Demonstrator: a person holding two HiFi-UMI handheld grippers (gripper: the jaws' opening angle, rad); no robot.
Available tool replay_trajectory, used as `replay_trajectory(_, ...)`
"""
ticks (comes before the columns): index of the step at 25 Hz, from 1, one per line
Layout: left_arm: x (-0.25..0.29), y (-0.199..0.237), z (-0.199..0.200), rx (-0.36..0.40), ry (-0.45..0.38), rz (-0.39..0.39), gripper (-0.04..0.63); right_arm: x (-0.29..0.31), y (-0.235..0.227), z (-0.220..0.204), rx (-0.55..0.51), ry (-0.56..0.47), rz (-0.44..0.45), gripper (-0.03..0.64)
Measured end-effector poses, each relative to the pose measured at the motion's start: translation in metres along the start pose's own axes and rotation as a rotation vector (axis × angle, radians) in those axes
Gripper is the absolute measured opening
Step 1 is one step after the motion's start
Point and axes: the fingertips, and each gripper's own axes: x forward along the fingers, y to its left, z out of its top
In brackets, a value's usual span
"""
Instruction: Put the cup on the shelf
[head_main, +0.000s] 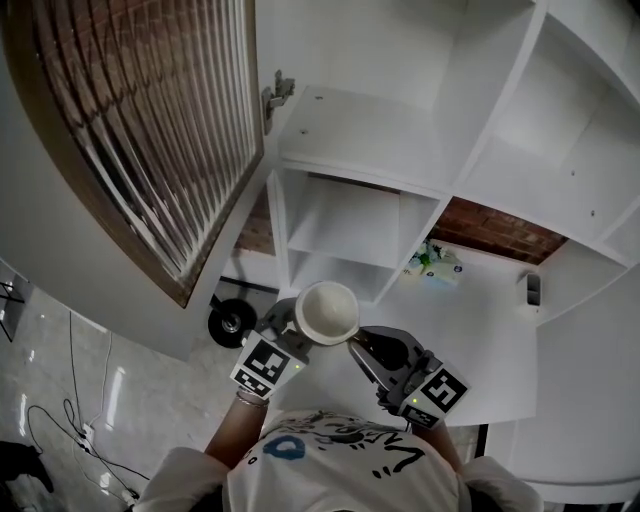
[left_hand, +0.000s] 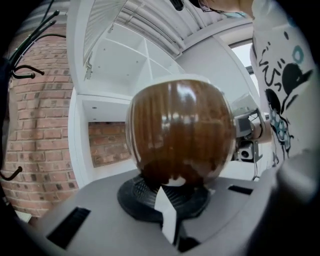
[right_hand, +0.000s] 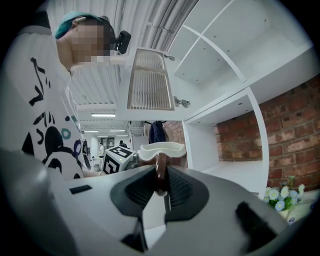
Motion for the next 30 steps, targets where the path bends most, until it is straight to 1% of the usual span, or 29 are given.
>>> replay_trajectory(3,0.000,0.007,-0.003,-0.038,-0.009,0.026,0.015,-0.001,-0.009,-0.004,0.017,-0.005,-0.012,0.061)
replay_trajectory(5,0.000,0.010,-0.004,-0.045,-0.007,0.037,0.015,-0.003,-0.019,-0.006,0.014,-0.005,-0.024,0.061)
replay_trajectory(8,0.002,0.019,-0.003,-0.032,-0.011,0.060,0.015,0.000,-0.031,-0.002,0.008,-0.018,-0.045,0.061)
replay_trajectory(12,0.005,0.032,0.000,0.008,-0.008,0.101,0.015,0.008,-0.044,0.001,-0.009,-0.024,-0.079,0.061)
replay_trajectory(17,0.012,0.051,0.010,0.035,-0.026,0.151,0.015,0.020,-0.061,0.008,-0.031,-0.027,-0.106,0.061)
replay_trajectory(24,0.024,0.066,0.015,0.034,-0.024,0.191,0.015,0.032,-0.088,0.018,-0.033,-0.036,-0.160,0.061)
replay_trajectory(30,0.025,0.084,0.016,0.019,-0.019,0.232,0.015,0.049,-0.120,0.022,-0.007,-0.037,-0.242,0.061)
